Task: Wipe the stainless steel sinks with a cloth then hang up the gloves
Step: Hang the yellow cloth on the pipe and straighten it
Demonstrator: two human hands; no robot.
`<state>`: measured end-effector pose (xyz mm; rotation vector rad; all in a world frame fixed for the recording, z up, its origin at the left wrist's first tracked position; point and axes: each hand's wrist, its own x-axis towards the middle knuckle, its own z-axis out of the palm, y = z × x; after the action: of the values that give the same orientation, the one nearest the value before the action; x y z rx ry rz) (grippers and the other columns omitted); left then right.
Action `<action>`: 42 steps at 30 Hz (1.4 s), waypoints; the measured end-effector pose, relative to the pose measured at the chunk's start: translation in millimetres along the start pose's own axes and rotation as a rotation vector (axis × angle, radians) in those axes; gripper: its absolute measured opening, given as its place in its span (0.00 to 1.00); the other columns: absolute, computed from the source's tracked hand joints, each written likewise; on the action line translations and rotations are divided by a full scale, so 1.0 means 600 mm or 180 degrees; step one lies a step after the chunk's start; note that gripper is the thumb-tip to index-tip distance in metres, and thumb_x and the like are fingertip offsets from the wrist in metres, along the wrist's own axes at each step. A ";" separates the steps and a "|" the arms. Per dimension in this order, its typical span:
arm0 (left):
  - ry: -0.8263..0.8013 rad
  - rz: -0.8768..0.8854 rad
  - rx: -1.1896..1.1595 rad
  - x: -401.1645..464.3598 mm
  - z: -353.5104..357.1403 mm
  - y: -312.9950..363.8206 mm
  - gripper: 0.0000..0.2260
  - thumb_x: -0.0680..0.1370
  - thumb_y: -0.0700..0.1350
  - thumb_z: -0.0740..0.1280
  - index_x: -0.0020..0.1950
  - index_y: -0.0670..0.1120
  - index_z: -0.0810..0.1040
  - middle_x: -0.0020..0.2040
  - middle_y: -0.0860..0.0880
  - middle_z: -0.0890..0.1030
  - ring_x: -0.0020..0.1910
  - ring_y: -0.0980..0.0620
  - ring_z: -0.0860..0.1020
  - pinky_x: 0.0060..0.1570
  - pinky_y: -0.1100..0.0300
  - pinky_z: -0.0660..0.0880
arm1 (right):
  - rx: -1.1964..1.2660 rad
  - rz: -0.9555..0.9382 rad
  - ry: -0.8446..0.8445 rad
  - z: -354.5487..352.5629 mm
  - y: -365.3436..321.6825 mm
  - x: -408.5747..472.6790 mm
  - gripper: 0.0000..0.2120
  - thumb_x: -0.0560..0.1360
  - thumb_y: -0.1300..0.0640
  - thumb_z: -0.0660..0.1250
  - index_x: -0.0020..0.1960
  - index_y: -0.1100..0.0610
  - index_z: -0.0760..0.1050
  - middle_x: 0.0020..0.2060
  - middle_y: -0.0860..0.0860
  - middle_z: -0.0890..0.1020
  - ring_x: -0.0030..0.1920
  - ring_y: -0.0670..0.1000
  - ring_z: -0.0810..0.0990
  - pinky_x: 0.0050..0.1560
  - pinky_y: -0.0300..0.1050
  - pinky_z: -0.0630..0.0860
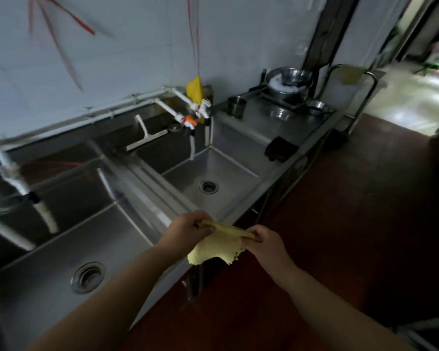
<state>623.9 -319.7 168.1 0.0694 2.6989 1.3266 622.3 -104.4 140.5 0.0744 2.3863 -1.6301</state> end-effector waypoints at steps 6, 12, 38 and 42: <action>-0.0278 -0.0036 0.0017 0.142 0.081 0.062 0.03 0.76 0.45 0.67 0.49 0.51 0.78 0.43 0.52 0.80 0.42 0.56 0.78 0.46 0.57 0.77 | 0.0087 0.0002 0.0466 -0.125 0.025 0.112 0.02 0.73 0.56 0.69 0.42 0.52 0.77 0.37 0.48 0.80 0.36 0.42 0.78 0.35 0.36 0.74; -0.0263 0.0016 -0.0073 0.318 0.127 0.106 0.03 0.76 0.47 0.67 0.45 0.56 0.77 0.43 0.54 0.80 0.44 0.58 0.78 0.45 0.60 0.75 | -0.0060 -0.0146 0.0611 -0.235 0.021 0.257 0.03 0.73 0.56 0.69 0.42 0.53 0.76 0.38 0.53 0.80 0.39 0.49 0.79 0.39 0.44 0.75; 0.1317 -0.1323 -0.1257 0.971 0.285 0.276 0.05 0.80 0.49 0.61 0.46 0.52 0.75 0.45 0.46 0.79 0.44 0.48 0.79 0.47 0.50 0.78 | -0.0755 -0.0684 -0.0139 -0.572 -0.025 0.961 0.10 0.75 0.51 0.68 0.37 0.45 0.70 0.34 0.43 0.77 0.34 0.38 0.75 0.30 0.29 0.67; 0.1680 -0.1563 -0.1425 1.023 0.299 0.283 0.03 0.78 0.48 0.64 0.49 0.50 0.75 0.45 0.47 0.79 0.44 0.48 0.79 0.46 0.52 0.78 | -0.0782 -0.0866 -0.0422 -0.586 -0.033 1.050 0.07 0.74 0.51 0.68 0.39 0.47 0.72 0.35 0.45 0.79 0.36 0.40 0.77 0.31 0.30 0.68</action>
<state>38.0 -13.6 133.3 -1.0430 2.4249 1.9110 -52.9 151.2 131.8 -0.4064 2.5568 -1.3786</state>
